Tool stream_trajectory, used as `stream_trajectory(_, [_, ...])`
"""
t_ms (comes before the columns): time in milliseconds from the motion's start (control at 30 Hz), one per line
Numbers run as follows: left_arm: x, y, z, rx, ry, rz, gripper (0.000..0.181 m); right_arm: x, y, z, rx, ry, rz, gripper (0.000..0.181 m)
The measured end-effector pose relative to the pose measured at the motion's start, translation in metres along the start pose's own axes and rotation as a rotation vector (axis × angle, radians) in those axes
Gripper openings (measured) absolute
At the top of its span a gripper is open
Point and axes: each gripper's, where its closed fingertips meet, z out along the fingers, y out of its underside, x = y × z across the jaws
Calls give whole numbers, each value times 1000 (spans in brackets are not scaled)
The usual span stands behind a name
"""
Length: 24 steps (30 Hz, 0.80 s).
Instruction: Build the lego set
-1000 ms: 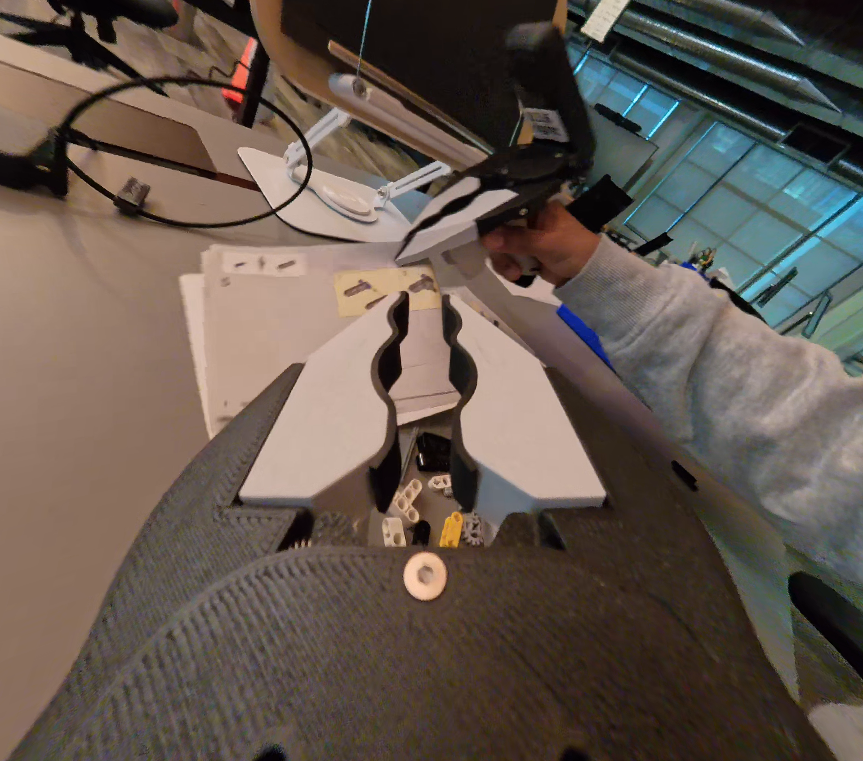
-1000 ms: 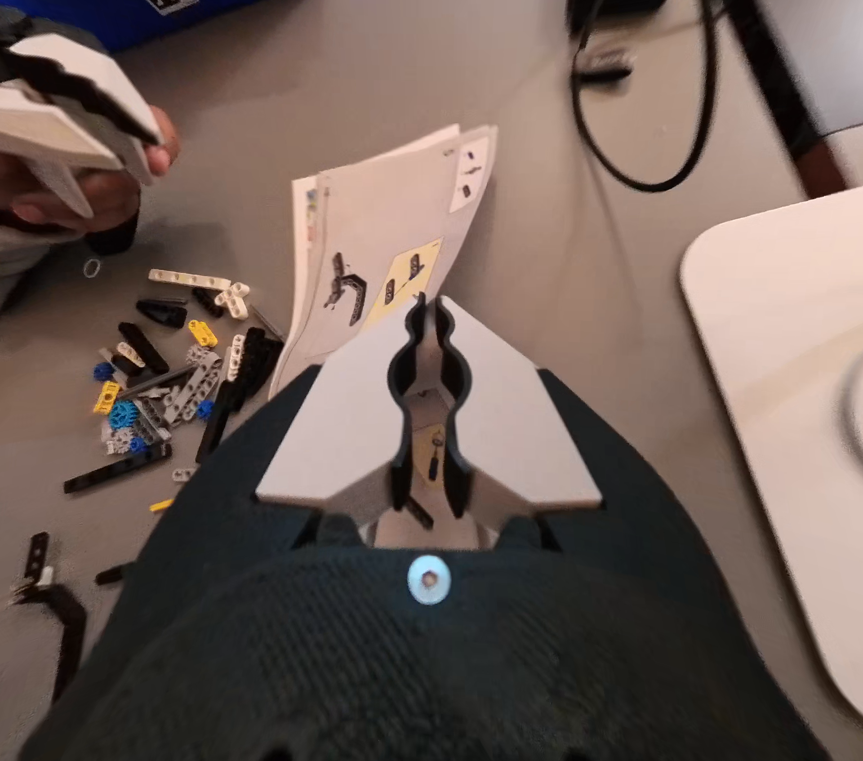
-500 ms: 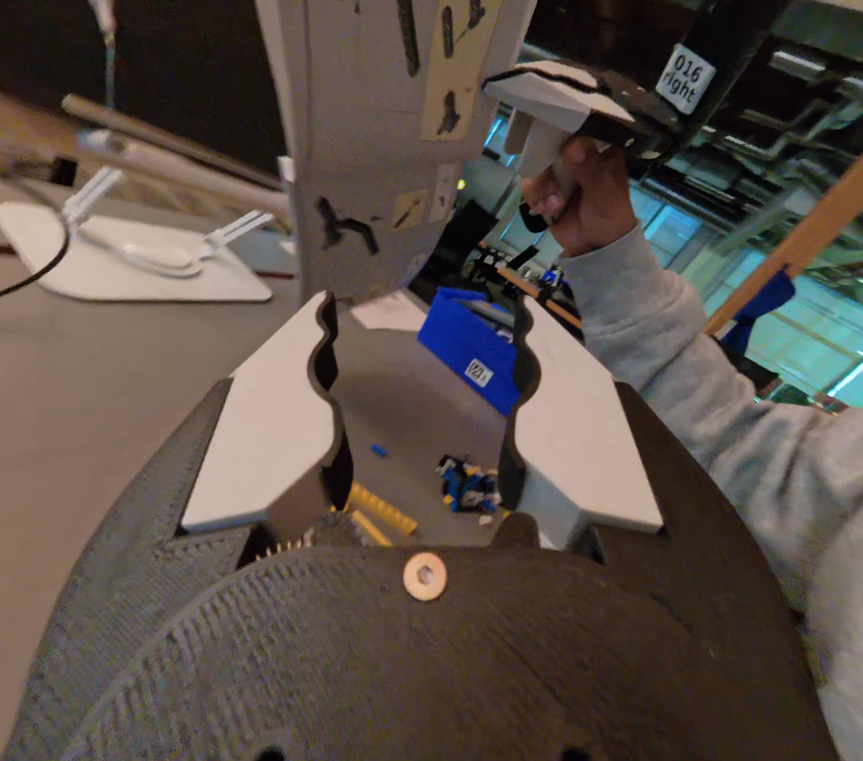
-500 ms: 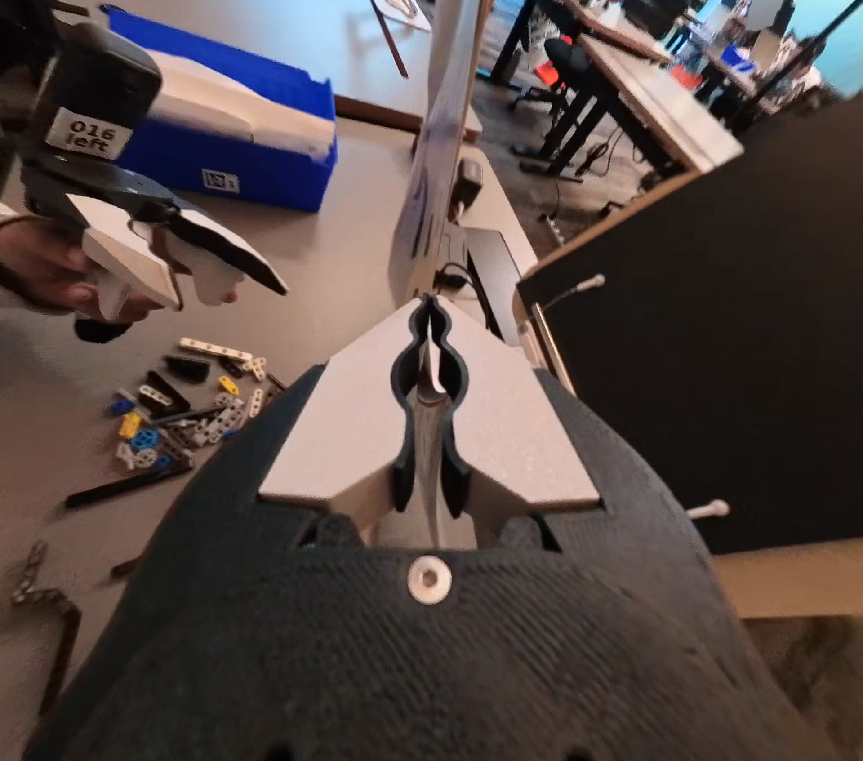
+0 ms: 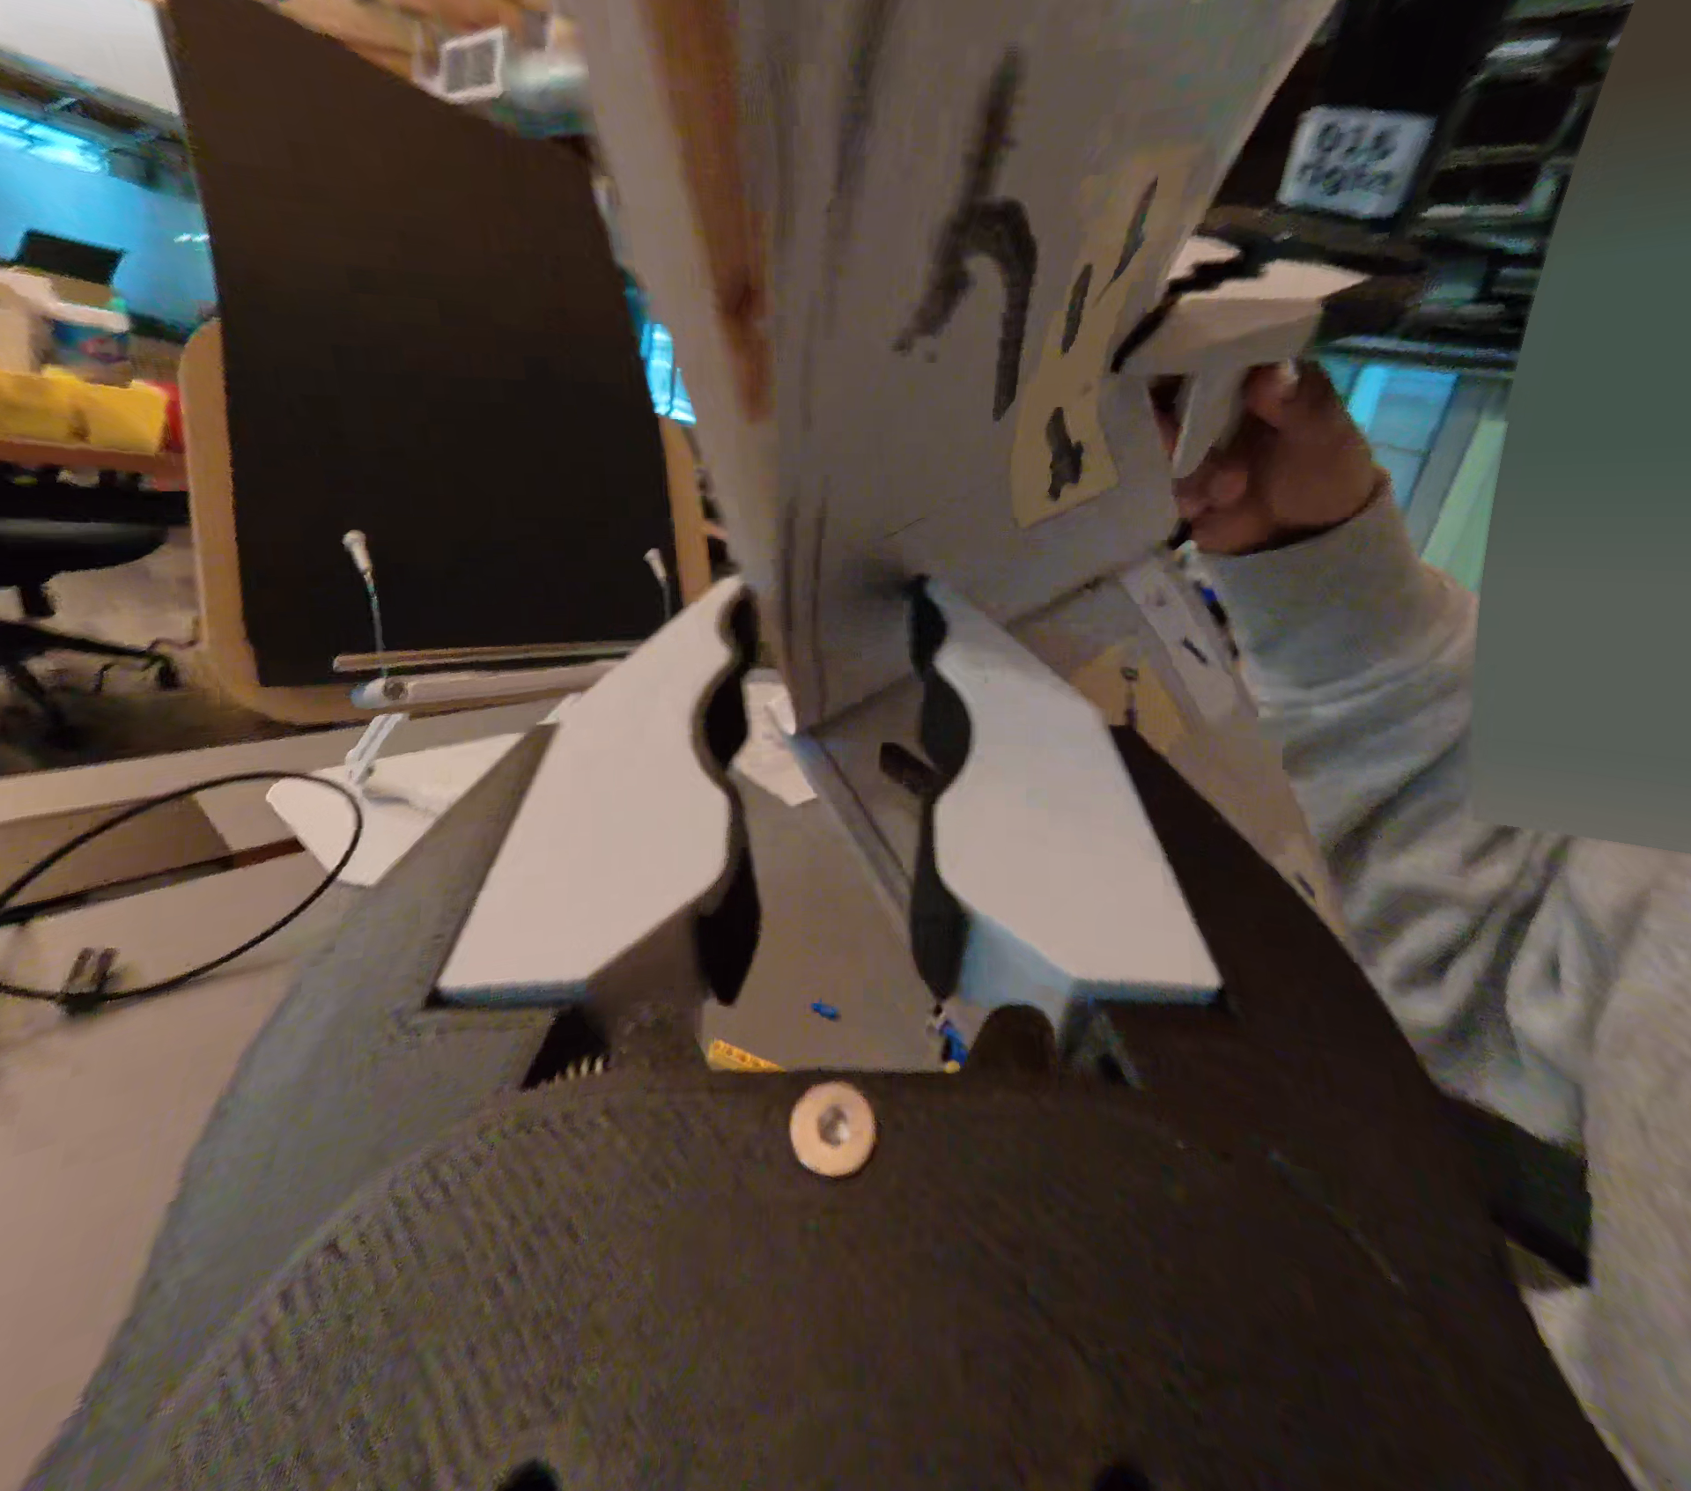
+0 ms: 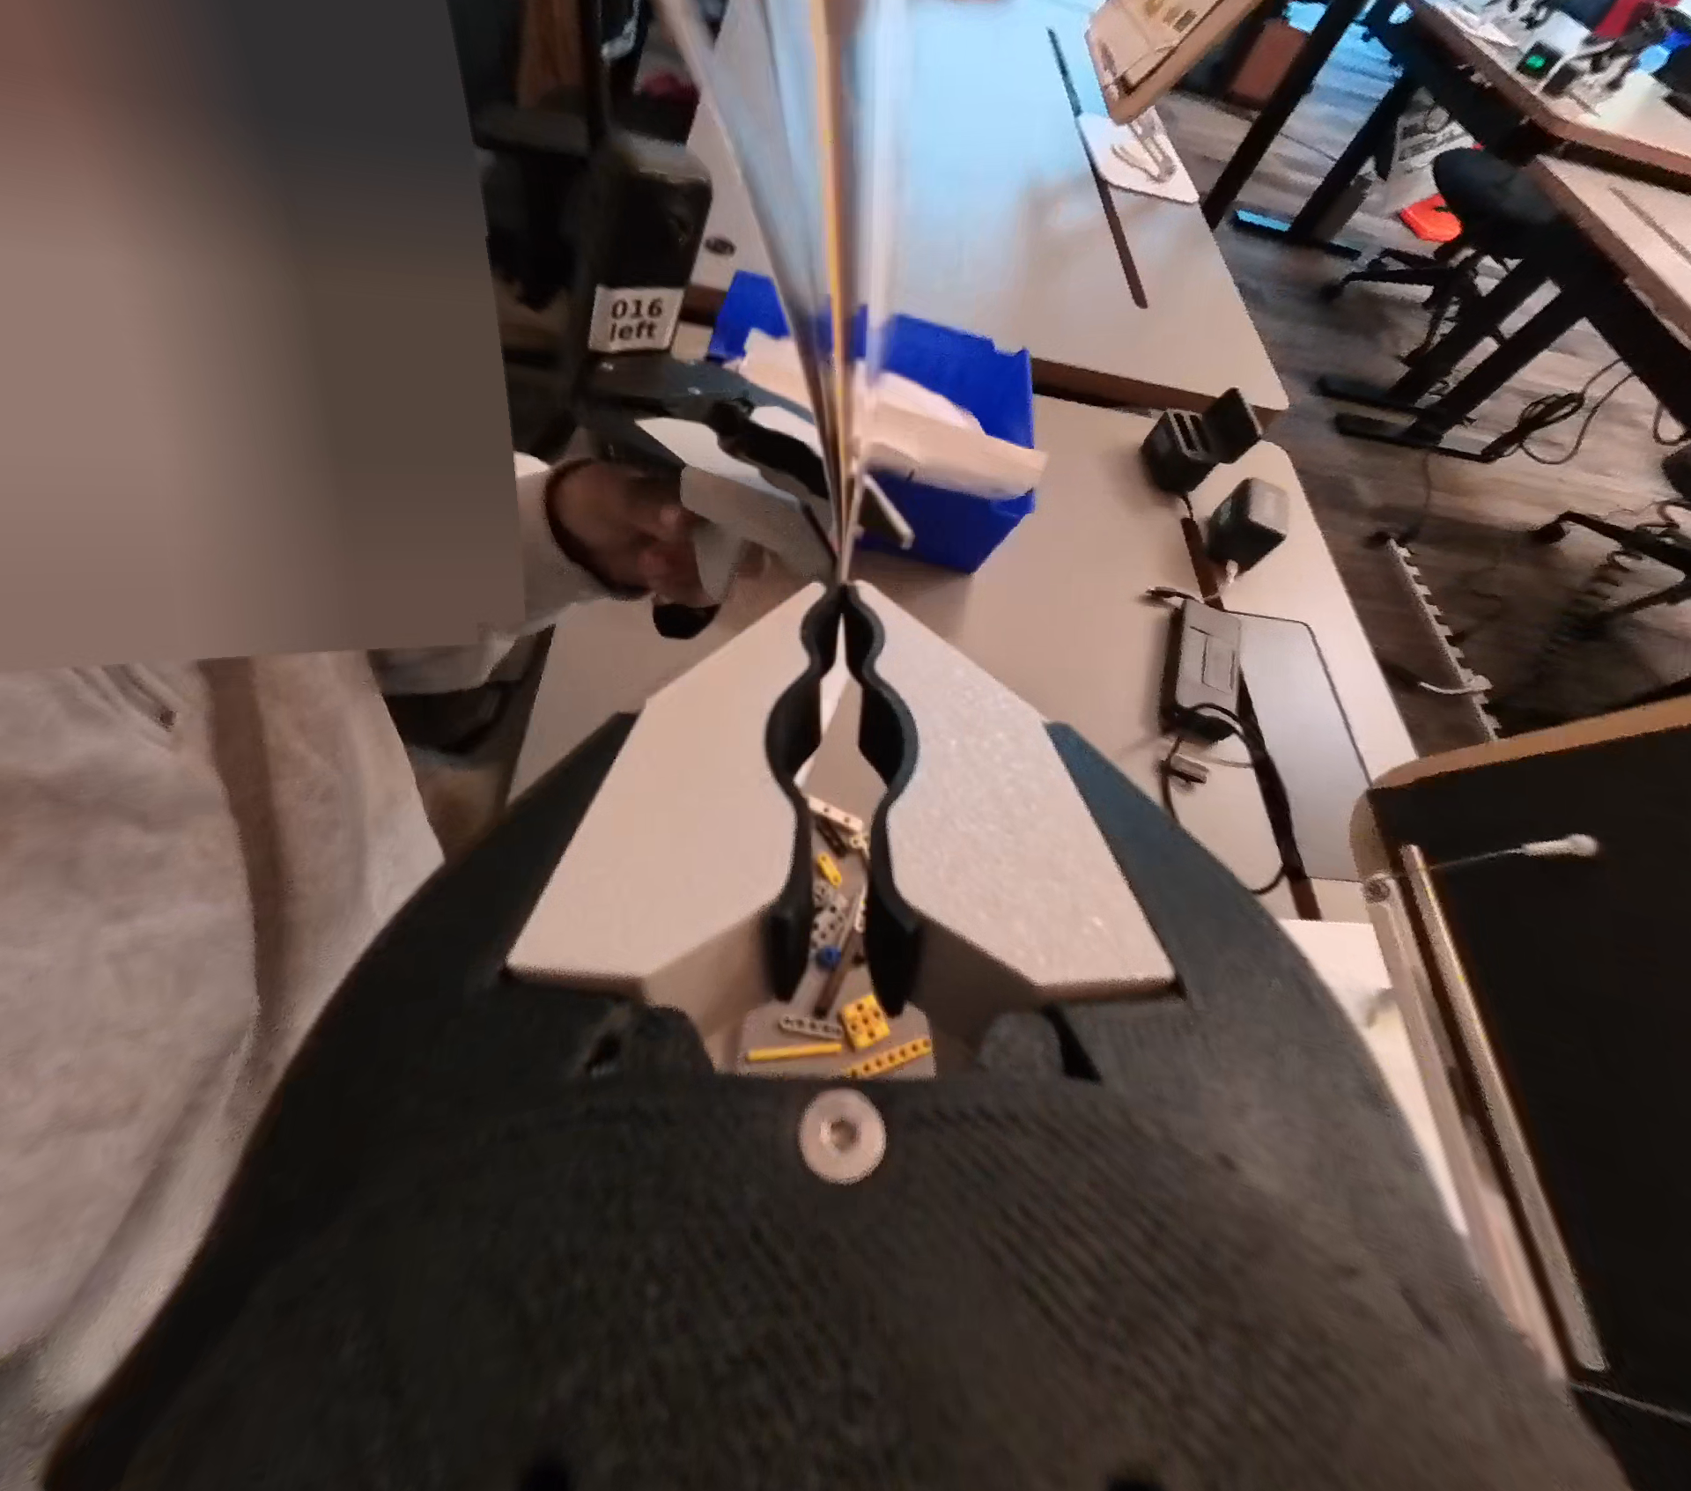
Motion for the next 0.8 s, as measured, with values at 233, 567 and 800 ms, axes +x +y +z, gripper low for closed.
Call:
stream_trajectory(233, [11, -5, -12, 36, 193, -110, 0, 13, -1, -1, 43, 13, 180, 0])
stream_trajectory(567, [-26, -9, -14, 88, -33, 20, 101, -7, 21, 6, -50, -76, 139, 0])
stream_trajectory(800, [11, 6, -11, 12, 248, -82, 62, -30, 35, 10, -119, -201, 120, 0])
